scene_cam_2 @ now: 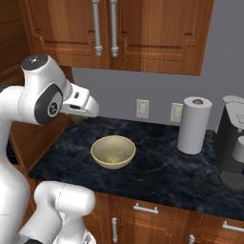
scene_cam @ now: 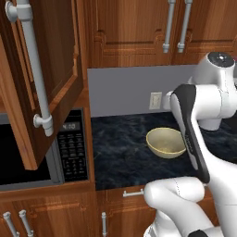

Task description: Open the cabinet. Pick the kiwi and apple from the cabinet and place them into the bowl. Then close the cabinet.

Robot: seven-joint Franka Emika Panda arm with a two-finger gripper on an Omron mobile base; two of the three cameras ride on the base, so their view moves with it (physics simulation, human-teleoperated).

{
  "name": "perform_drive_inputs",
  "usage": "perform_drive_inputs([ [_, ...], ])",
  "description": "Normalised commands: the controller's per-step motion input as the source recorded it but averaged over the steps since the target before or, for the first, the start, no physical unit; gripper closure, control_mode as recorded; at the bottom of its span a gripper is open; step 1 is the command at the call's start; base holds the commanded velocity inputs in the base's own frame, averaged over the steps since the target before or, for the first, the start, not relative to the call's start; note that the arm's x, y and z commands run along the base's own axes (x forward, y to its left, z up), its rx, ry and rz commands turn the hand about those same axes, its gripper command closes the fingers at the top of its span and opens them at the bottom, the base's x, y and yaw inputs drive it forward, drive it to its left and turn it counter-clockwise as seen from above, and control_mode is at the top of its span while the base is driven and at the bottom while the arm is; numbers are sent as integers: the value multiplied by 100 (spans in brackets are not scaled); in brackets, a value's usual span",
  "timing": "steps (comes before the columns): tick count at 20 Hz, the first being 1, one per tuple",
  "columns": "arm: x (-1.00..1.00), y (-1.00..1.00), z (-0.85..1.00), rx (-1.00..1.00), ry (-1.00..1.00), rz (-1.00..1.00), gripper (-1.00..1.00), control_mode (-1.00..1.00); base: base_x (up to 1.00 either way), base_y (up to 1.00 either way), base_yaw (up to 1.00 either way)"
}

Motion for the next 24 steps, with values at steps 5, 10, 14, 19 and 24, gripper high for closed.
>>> perform_drive_inputs([
  [5, 25, -19, -45, 0, 0, 0, 100, -100, 0, 0, 0],
  [10, 22, -17, -44, -1, 0, 0, 100, -100, 0, 0, 0],
  [14, 19, -14, -41, -1, 0, 0, 100, -100, 0, 0, 0],
  [19, 15, -11, -37, 0, 0, 0, 100, -100, 0, 0, 0],
  [24, 16, -8, -34, 0, 1, 0, 100, -100, 0, 0, 0],
])
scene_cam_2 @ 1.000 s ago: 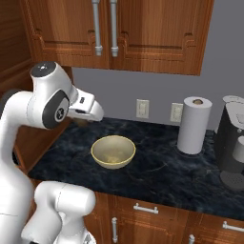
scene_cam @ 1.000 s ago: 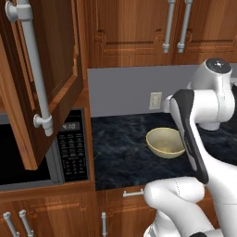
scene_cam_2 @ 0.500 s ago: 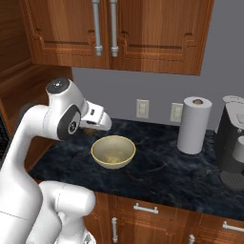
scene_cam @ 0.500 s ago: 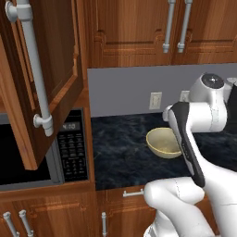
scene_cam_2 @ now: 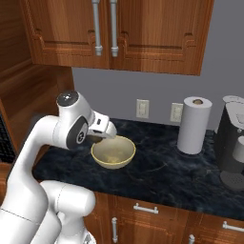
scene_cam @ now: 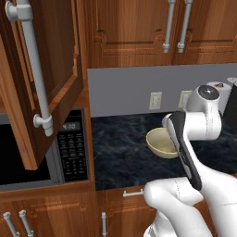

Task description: Open the cabinet. Pick the kiwi and apple from the cabinet and place them into the bowl. Then close the cabinet.

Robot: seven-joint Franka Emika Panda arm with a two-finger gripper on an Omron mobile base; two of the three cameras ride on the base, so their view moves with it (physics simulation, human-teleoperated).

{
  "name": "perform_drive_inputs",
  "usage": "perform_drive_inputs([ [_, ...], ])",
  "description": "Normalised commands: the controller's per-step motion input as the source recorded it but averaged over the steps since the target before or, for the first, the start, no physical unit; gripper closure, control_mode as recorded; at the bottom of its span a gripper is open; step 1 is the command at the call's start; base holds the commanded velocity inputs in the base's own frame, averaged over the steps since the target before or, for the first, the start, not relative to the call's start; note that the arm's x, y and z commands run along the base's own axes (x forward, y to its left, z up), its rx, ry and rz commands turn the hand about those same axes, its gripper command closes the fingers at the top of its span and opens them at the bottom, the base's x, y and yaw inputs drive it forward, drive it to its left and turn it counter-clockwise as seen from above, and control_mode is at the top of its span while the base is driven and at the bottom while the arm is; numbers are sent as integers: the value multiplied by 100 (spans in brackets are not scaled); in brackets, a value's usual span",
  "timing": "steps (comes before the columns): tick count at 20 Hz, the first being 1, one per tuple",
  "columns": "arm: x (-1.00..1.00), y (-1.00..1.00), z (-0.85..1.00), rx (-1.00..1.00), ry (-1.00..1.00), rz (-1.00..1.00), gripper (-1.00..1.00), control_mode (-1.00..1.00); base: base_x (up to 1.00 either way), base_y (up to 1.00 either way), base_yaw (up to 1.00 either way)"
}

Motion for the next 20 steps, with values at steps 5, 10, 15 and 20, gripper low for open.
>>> perform_drive_inputs([
  [5, 18, -4, -28, 0, 4, 0, 100, -100, 0, 0, 0],
  [10, 18, -3, -29, 0, 4, 0, 100, -100, 0, 0, 0],
  [15, 23, -3, -27, 0, 5, 0, 100, -100, 0, 0, 0],
  [20, 27, -3, -23, 0, 5, 0, 100, -100, 0, 0, 0],
])
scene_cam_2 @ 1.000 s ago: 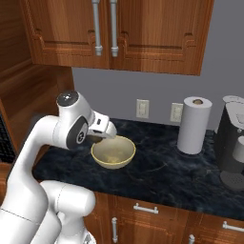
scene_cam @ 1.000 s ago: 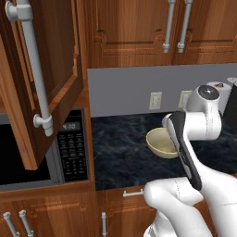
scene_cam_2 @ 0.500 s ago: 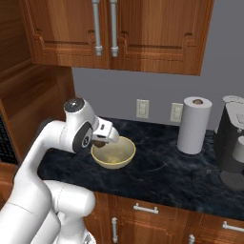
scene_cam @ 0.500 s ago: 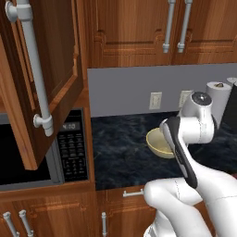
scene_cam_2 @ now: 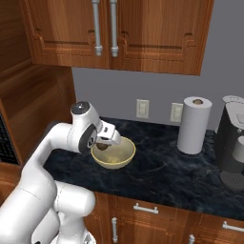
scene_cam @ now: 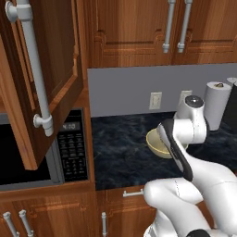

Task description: Open the cabinet. Pick the kiwi and apple from the cabinet and place them into the bowl. Then close the cabinet.

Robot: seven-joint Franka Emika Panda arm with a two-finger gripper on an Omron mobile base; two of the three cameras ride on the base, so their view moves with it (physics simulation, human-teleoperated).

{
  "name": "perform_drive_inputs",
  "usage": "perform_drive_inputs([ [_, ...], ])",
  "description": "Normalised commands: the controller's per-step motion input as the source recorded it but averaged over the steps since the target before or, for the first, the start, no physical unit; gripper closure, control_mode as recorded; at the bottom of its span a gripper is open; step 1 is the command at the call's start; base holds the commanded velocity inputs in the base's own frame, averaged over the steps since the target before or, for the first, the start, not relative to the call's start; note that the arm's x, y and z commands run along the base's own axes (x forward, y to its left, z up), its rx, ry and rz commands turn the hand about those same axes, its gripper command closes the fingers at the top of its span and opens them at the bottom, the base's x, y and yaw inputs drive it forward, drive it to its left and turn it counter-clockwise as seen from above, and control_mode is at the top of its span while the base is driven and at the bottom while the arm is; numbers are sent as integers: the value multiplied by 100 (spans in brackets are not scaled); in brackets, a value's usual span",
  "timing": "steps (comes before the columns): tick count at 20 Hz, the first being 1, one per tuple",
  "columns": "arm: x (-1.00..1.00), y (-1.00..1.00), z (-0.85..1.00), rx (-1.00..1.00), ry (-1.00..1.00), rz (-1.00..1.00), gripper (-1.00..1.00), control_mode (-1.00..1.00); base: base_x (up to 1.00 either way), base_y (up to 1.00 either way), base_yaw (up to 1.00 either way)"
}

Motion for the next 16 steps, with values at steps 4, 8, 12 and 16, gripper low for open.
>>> perform_drive_inputs([
  [4, 29, -3, -22, 0, 6, 0, 100, -100, 0, 0, 0],
  [8, 25, -4, -25, 0, 5, 0, 100, -100, 0, 0, 0],
  [12, 23, -3, -25, 0, 4, 0, 100, -100, 0, 0, 0],
  [16, 20, -4, -24, 0, 3, 0, 100, -100, 0, 0, 0],
])
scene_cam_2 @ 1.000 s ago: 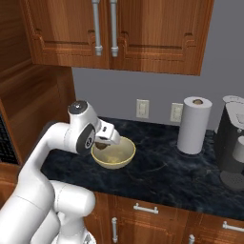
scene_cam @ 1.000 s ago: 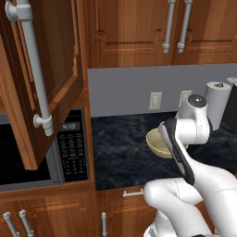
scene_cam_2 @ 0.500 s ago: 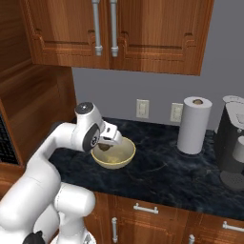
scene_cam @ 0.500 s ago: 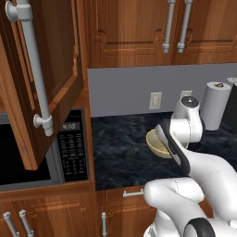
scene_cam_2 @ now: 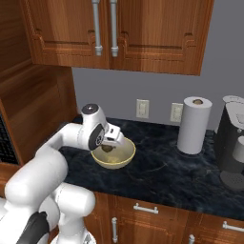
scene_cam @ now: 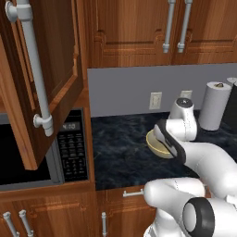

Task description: Open the cabinet. Pick the kiwi and apple from the cabinet and place them into the bowl. Then close the cabinet.

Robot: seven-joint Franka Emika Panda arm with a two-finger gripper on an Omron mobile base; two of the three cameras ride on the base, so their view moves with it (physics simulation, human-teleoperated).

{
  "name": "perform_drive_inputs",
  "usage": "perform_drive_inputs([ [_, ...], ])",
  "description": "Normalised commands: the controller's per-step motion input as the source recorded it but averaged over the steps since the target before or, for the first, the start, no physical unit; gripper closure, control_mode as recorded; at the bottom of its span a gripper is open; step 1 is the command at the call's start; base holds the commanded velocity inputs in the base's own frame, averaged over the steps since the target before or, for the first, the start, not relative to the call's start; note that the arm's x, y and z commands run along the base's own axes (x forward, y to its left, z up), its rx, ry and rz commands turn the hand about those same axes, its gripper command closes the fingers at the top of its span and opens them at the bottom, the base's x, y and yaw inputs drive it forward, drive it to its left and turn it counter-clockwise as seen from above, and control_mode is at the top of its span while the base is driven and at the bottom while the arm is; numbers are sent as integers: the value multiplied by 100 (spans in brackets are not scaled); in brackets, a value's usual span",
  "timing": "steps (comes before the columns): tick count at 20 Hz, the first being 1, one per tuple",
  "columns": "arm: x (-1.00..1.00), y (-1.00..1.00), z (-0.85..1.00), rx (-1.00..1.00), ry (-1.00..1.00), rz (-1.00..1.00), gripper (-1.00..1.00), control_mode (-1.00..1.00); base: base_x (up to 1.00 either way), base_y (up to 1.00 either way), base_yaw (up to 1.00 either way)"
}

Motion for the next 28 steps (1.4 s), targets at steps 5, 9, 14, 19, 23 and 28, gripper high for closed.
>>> perform_drive_inputs([
  [5, 18, -4, -22, 0, 3, 0, 100, -100, 0, 0, 0],
  [9, 16, -4, -22, 0, 3, 0, 100, -100, 0, 0, 0],
  [14, 11, -1, -19, 0, 2, 0, 100, -100, 0, 0, 0],
  [19, 11, -1, -15, 0, 2, 0, 100, -100, 0, 0, 0],
  [23, 12, 0, -18, 0, 2, 0, 100, -100, 0, 0, 0],
  [28, 7, 0, -8, 0, 2, 0, 100, -100, 0, 0, 0],
])
